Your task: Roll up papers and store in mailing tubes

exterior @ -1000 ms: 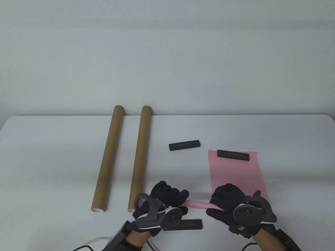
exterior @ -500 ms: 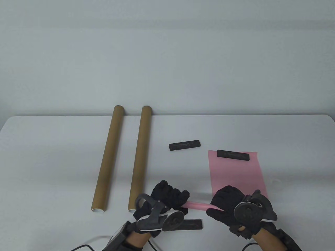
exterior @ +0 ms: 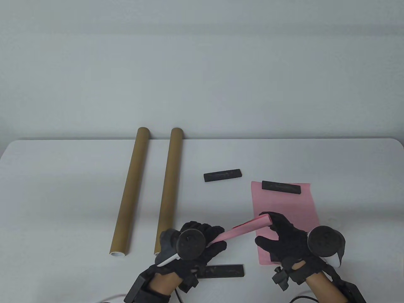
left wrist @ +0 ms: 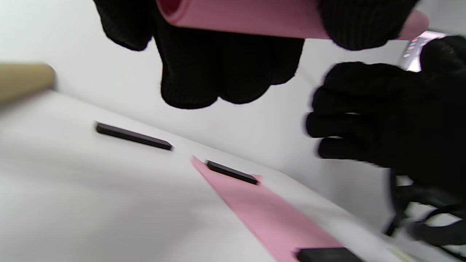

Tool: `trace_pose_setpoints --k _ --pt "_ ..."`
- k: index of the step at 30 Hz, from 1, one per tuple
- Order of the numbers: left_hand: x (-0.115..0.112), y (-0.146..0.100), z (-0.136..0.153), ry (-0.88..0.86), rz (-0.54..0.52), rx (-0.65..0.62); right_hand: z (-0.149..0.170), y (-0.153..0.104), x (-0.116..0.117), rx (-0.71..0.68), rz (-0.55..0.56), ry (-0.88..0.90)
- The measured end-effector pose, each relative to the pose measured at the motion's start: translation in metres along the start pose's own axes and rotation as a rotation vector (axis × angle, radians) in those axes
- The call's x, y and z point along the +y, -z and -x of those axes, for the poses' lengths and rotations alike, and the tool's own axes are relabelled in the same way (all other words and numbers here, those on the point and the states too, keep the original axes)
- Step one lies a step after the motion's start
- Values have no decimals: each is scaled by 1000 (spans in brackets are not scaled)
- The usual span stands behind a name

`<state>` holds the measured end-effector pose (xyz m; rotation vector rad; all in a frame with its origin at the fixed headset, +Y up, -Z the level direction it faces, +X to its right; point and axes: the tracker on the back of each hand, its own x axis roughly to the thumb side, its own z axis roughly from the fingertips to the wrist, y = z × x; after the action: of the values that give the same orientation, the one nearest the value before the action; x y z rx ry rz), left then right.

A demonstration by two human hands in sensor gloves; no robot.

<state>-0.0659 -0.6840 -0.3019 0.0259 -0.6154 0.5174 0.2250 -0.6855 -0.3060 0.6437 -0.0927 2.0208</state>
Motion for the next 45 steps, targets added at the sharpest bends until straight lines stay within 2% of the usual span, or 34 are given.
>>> trace_pose_setpoints --k 3,5,8,11,13,15,23,27,31,34,39,45 --pt "-7 0 -13 20 40 -45 0 2 14 -69 -132 152" --pt "-12 -1 -21 66 58 -72 -1 1 18 -75 -129 268" --pt "-17 -2 -27 99 75 -78 -2 2 18 -71 -121 322" --pt "-14 -2 -24 151 57 -46 -5 -1 7 -70 -21 221" --pt "-7 -2 -18 215 27 5 -9 -3 -4 -61 71 48" --pt "1 -2 -9 280 -5 102 -12 -4 -9 -61 116 -111" --pt "27 -4 27 377 -31 474 -3 2 7 15 -13 -409" --pt "35 -5 37 416 -33 596 2 6 15 38 -54 -433" --pt "37 -2 53 430 30 722 2 7 16 36 -59 -444" --pt "33 7 70 418 124 830 -3 5 12 9 -42 -454" --pt "18 36 94 479 298 951 -16 1 0 -46 46 -446" --pt "3 73 119 520 475 1110 -21 -3 -6 -76 76 -437"
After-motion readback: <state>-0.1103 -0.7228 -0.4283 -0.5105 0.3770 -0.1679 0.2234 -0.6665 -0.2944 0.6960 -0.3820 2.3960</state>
